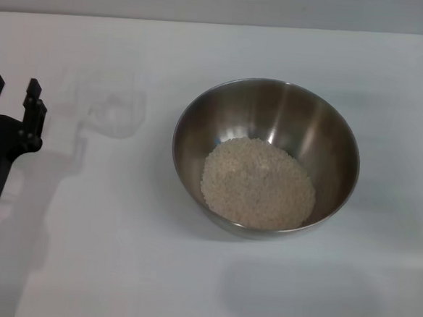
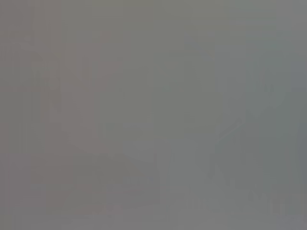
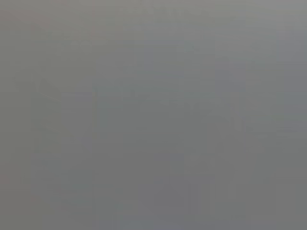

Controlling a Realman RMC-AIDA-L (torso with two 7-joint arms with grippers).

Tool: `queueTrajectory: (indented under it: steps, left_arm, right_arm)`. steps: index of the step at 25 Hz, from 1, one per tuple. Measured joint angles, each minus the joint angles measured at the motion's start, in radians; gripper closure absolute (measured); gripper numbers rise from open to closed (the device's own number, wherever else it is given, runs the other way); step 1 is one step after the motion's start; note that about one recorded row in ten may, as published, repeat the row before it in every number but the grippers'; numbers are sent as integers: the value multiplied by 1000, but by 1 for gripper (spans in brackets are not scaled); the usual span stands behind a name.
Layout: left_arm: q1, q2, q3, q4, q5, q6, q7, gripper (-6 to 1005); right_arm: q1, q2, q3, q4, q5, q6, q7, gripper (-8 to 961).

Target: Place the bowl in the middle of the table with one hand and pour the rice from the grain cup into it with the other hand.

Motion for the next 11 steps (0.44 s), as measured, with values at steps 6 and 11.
queueTrajectory:
  steps: [6,11]
  left_arm:
    - [-4,1,13,29,14,92,-72,507]
    - [-19,2,14,43,14,99,-114,507]
  right_arm:
    - [-25,11,-13,38,-76,103,-1,562]
    - [-47,19,-13,45,-119,166,-25,562]
